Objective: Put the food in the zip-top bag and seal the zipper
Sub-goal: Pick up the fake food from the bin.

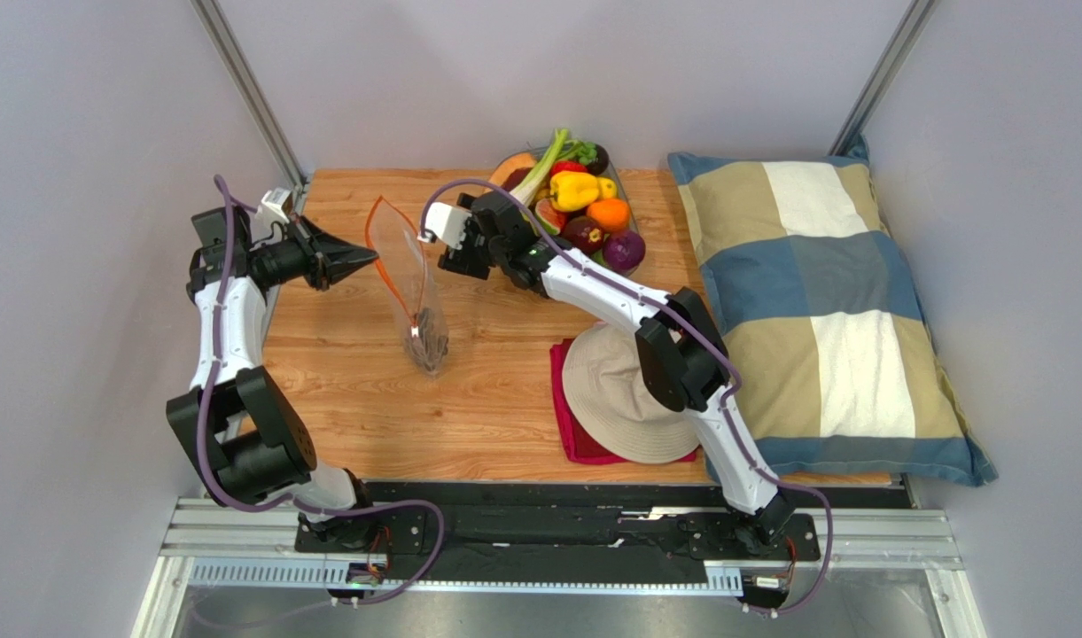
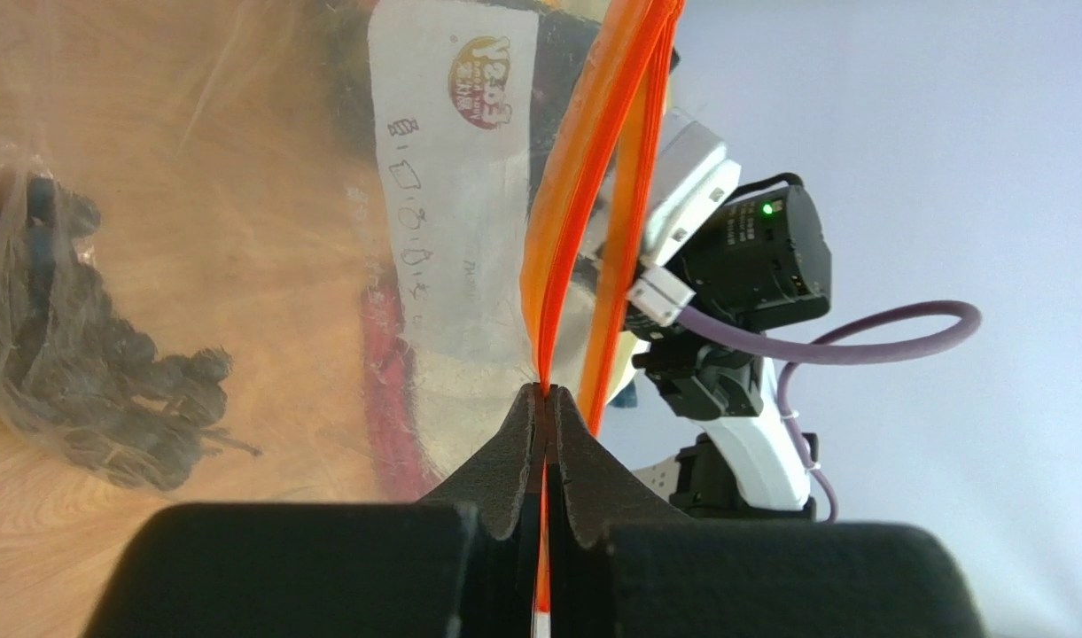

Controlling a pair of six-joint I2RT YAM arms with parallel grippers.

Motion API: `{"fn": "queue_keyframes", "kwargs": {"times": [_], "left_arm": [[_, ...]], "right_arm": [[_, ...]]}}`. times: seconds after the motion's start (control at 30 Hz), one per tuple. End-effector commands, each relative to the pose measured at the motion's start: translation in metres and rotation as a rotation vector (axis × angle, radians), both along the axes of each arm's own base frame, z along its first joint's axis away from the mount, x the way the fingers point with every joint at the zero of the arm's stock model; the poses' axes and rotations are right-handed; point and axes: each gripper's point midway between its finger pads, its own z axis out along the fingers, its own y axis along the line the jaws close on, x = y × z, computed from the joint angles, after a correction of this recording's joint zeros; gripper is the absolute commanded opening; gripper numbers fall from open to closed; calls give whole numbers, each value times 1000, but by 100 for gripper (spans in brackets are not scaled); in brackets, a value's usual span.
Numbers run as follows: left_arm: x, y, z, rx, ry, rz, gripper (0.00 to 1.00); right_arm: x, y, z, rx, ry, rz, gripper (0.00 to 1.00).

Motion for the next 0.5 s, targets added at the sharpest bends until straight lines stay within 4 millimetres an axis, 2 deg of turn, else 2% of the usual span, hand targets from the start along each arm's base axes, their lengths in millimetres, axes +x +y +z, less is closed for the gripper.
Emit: {"fn": "queue_keyframes", "kwargs": {"times": [0.0, 0.3, 0.47], "left_arm": [[3, 8, 13, 26, -54, 5, 0], [5, 14, 13, 26, -55, 15, 0], [8, 18, 14, 28, -60, 18, 0]], "right_arm": [[17, 12, 15, -1, -135, -5, 80], [33, 5, -6, -69, -180, -62, 76], [42, 0, -8, -77, -216, -109, 63]]}}
